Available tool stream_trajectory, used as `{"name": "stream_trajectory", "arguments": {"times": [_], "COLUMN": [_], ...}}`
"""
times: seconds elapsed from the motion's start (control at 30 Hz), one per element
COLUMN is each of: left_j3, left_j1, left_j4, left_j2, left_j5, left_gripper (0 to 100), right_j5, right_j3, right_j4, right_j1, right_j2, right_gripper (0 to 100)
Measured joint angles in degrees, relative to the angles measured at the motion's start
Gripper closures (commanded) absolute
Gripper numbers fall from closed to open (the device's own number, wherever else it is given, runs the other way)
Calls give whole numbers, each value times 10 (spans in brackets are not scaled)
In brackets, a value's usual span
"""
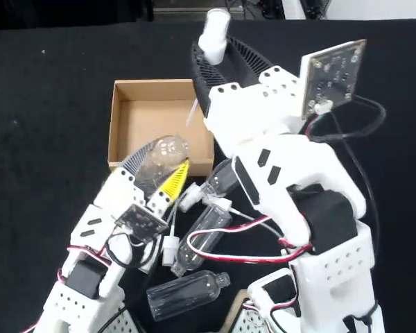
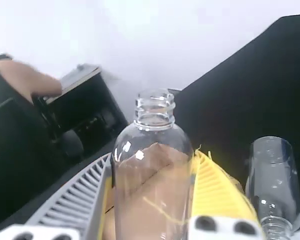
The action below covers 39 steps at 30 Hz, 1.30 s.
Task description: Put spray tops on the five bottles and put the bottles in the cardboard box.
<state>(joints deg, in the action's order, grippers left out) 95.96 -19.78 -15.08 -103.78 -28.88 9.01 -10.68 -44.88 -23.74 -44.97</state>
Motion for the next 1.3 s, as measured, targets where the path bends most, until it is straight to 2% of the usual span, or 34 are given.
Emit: {"name": "stream_trajectory", "arguments": {"times": [0.27,0.43,0.57,0.63,0.83,1.03,1.1,1.3], "left_j3": [2,2,2,2,2,2,2,2], "left_j1": [-69,-74,-76,-77,-76,-37,-25,-15], "left_j4": [0,-4,-52,-51,28,47,52,67], "left_j2": [0,0,0,0,0,1,1,1], "left_j5": [-5,-5,-5,-5,-5,-4,19,168], "left_gripper": [970,970,970,970,970,970,970,970], "right_j5": [0,0,0,0,0,0,0,0], "right_j3": [0,0,0,0,0,0,0,0], "right_j4": [2,2,2,2,2,2,2,2], "right_j1": [1,1,1,1,1,1,1,1], "right_j2": [0,0,0,0,0,0,0,0], "right_gripper": [973,973,973,973,973,973,973,973]}}
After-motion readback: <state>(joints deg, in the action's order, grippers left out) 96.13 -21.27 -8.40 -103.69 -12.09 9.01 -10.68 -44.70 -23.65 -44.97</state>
